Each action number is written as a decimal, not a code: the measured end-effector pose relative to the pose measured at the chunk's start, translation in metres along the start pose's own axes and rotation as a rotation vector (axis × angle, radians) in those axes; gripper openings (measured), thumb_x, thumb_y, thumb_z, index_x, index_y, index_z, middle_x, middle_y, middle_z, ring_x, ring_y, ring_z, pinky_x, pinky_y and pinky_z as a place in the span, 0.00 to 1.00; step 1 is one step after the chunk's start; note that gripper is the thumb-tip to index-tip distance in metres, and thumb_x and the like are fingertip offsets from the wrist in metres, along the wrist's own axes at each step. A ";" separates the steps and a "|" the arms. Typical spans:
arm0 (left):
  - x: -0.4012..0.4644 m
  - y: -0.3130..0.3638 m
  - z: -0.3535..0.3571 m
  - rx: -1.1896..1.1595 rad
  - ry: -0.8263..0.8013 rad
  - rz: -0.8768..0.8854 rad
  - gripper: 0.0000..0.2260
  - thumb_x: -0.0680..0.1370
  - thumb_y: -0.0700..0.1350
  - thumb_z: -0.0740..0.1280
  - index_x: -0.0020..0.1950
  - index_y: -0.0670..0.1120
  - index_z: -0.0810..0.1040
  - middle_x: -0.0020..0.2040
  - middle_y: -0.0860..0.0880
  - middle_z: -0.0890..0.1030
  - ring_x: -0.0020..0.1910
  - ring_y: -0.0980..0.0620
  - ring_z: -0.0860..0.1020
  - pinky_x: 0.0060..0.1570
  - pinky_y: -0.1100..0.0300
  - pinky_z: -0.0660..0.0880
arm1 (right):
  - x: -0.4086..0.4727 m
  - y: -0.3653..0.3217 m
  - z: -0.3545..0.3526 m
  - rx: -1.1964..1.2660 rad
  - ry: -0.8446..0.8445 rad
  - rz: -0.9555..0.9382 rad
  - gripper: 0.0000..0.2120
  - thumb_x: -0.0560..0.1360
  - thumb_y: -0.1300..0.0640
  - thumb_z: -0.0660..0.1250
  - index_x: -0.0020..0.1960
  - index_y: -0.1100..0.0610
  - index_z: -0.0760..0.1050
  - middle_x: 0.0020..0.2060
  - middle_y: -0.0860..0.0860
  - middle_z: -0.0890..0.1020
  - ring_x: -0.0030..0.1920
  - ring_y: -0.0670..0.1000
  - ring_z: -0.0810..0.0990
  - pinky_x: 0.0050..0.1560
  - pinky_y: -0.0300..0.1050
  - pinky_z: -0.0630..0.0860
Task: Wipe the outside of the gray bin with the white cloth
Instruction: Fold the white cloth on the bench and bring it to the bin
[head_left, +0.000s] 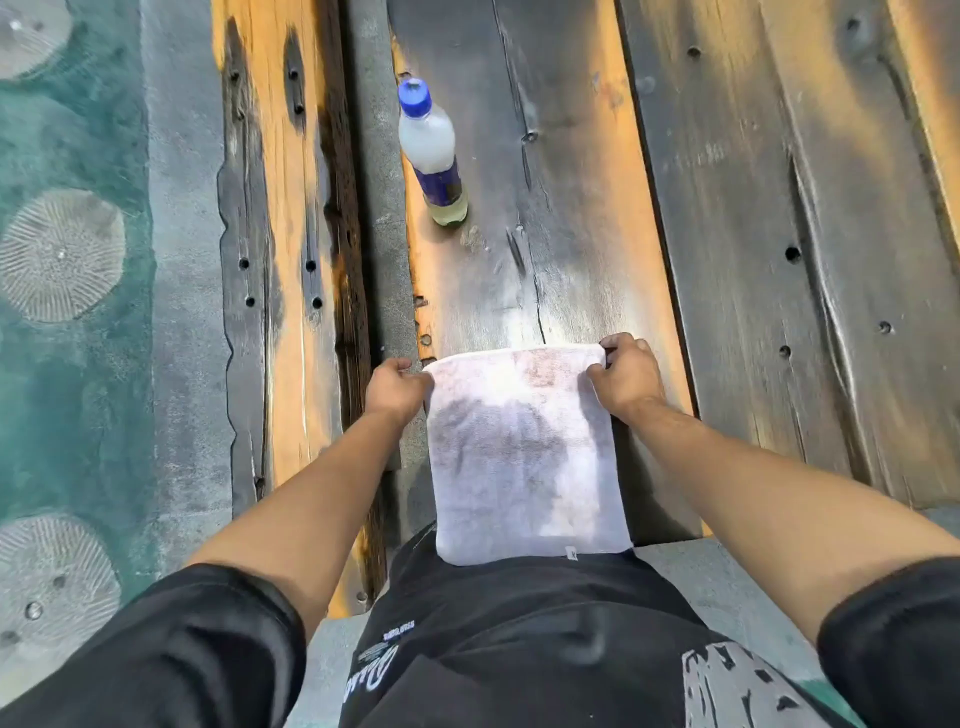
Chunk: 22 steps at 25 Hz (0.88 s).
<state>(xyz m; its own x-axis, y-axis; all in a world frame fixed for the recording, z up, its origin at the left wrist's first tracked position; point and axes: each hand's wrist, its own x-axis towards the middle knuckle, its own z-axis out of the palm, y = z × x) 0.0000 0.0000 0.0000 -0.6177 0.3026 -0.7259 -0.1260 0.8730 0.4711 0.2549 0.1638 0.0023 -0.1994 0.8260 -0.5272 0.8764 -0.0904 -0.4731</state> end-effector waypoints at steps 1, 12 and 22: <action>0.005 0.005 -0.001 -0.031 -0.009 0.008 0.19 0.72 0.45 0.72 0.61 0.46 0.75 0.48 0.47 0.83 0.43 0.51 0.80 0.51 0.55 0.78 | 0.001 -0.003 -0.002 -0.021 -0.009 0.016 0.21 0.78 0.59 0.65 0.71 0.55 0.70 0.62 0.56 0.73 0.56 0.54 0.77 0.60 0.44 0.71; 0.025 0.008 0.004 0.017 -0.089 0.004 0.08 0.71 0.42 0.78 0.43 0.45 0.79 0.43 0.48 0.84 0.44 0.49 0.81 0.51 0.53 0.81 | 0.014 -0.014 0.006 -0.048 0.002 0.109 0.12 0.78 0.58 0.65 0.62 0.55 0.73 0.54 0.56 0.82 0.55 0.57 0.80 0.53 0.47 0.76; 0.019 0.008 -0.003 0.114 -0.131 0.075 0.06 0.71 0.38 0.76 0.40 0.44 0.80 0.38 0.46 0.82 0.38 0.47 0.79 0.45 0.47 0.82 | 0.005 -0.007 0.003 0.043 0.011 0.124 0.07 0.78 0.55 0.69 0.51 0.59 0.81 0.48 0.56 0.84 0.50 0.57 0.81 0.51 0.43 0.76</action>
<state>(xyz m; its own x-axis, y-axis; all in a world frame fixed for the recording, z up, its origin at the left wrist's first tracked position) -0.0149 0.0119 -0.0089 -0.5147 0.4093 -0.7534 0.0100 0.8815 0.4721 0.2468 0.1672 0.0008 -0.0857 0.8133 -0.5755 0.8743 -0.2156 -0.4349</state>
